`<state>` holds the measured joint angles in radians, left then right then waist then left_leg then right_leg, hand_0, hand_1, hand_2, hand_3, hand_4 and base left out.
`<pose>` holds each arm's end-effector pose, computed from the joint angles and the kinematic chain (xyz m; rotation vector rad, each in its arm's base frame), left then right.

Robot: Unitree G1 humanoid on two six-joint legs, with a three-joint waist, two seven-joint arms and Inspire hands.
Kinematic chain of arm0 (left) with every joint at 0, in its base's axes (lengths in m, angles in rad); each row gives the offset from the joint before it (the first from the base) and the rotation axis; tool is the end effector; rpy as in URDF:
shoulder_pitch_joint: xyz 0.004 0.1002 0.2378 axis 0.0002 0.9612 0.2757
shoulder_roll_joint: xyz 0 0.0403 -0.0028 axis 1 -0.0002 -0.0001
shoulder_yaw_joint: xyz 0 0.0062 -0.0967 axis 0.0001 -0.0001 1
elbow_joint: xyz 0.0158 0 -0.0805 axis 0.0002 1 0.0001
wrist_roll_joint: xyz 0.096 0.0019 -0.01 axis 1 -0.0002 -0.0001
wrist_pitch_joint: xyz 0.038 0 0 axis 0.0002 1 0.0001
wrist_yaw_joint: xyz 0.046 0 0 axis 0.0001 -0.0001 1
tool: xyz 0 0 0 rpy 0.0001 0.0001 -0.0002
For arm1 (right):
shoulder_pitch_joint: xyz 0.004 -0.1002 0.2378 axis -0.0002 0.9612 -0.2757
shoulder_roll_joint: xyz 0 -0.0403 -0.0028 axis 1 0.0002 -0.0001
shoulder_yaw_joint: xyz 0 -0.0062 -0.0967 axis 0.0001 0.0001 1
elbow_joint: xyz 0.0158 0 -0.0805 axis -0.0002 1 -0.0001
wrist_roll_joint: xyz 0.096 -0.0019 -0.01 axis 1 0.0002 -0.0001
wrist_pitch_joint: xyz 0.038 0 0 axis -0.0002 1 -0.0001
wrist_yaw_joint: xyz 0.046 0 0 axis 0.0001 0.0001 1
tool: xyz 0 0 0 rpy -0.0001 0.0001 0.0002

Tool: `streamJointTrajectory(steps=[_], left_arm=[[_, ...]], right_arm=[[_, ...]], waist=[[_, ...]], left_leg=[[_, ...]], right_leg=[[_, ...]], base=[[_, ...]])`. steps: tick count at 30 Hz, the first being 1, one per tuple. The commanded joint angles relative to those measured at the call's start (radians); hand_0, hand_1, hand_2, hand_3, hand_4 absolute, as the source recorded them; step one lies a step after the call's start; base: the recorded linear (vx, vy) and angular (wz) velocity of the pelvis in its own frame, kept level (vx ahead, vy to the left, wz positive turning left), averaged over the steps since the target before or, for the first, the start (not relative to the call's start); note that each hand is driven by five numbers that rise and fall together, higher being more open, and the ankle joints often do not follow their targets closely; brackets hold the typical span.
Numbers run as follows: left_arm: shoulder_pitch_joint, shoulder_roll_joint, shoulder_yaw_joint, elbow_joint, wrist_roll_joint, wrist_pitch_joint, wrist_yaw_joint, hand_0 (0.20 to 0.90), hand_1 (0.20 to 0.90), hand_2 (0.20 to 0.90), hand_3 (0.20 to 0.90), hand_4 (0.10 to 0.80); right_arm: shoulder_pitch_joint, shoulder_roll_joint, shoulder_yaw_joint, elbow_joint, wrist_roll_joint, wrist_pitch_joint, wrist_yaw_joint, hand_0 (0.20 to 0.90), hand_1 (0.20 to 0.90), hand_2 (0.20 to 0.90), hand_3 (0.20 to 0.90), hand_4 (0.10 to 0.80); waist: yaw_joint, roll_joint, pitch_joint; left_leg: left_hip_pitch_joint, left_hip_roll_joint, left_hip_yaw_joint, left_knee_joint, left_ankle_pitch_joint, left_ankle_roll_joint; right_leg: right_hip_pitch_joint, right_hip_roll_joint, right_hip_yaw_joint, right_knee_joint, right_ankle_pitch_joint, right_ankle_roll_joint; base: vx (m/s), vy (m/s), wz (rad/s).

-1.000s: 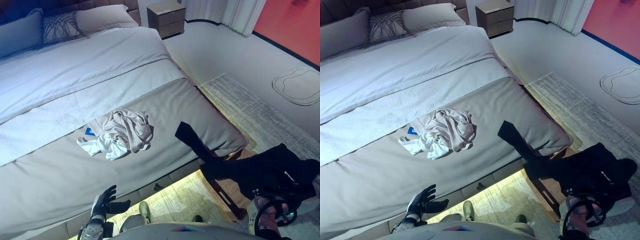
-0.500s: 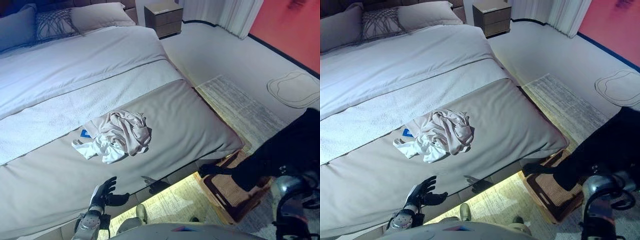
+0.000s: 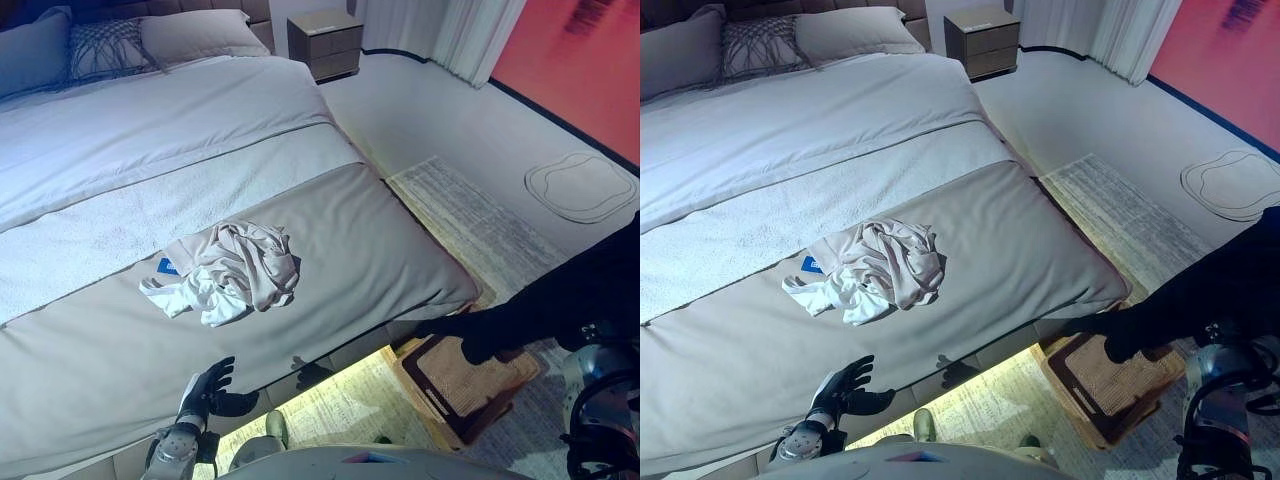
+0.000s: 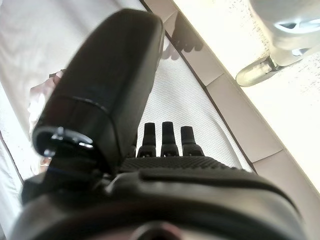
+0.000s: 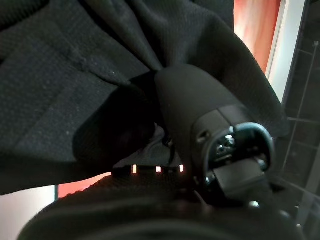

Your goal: Pick up the clothes from the bed and place them into the basket

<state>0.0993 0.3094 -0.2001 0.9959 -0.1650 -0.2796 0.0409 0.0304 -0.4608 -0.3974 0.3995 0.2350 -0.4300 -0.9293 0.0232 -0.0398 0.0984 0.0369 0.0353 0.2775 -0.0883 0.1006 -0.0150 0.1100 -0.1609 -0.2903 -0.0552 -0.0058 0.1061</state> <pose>0.0831 0.2301 -0.0880 0.2415 0.8252 0.0753 0.1614 -0.3211 0.0540 -0.1684 -0.2692 -1.3875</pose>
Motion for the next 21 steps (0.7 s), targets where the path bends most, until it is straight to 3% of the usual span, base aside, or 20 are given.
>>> streamJointTrajectory(steps=[1, 12, 21], left_arm=[[-0.052, 0.035, 0.002, 0.018, 0.026, -0.041, 0.006, 0.900, 0.900, 0.900, 0.900, 0.800], [-0.037, 0.036, 0.012, -0.027, 0.040, -0.017, -0.002, 0.900, 0.900, 0.900, 0.900, 0.800], [-0.028, 0.041, 0.009, -0.030, 0.040, -0.009, -0.013, 0.900, 0.900, 0.900, 0.900, 0.800]], right_arm=[[-0.061, -0.139, -0.086, -0.112, -0.116, -0.085, -0.024, 0.300, 0.300, 0.300, 0.200, 0.100], [-0.067, -0.191, -0.089, -0.292, -0.248, -0.085, -0.055, 0.300, 0.300, 0.300, 0.200, 0.100], [-0.080, -0.262, -0.121, -0.303, -0.203, -0.043, -0.004, 0.300, 0.300, 0.300, 0.200, 0.100]], waist=[[0.008, 0.005, -0.069], [0.002, -0.002, -0.069], [0.000, -0.009, -0.078]], left_leg=[[0.021, 0.001, -0.104, 0.001, -0.091, -0.008], [0.034, 0.000, -0.107, 0.001, -0.102, -0.004], [0.043, 0.003, -0.101, 0.001, -0.108, -0.009]], right_leg=[[-0.033, 0.025, 0.021, 0.031, 0.050, 0.012], [-0.028, 0.027, 0.024, 0.031, 0.047, 0.014], [-0.018, 0.030, 0.023, 0.023, 0.046, 0.014]], base=[[0.000, 0.000, 0.00], [0.000, 0.000, 0.00], [0.000, 0.000, 0.00]])
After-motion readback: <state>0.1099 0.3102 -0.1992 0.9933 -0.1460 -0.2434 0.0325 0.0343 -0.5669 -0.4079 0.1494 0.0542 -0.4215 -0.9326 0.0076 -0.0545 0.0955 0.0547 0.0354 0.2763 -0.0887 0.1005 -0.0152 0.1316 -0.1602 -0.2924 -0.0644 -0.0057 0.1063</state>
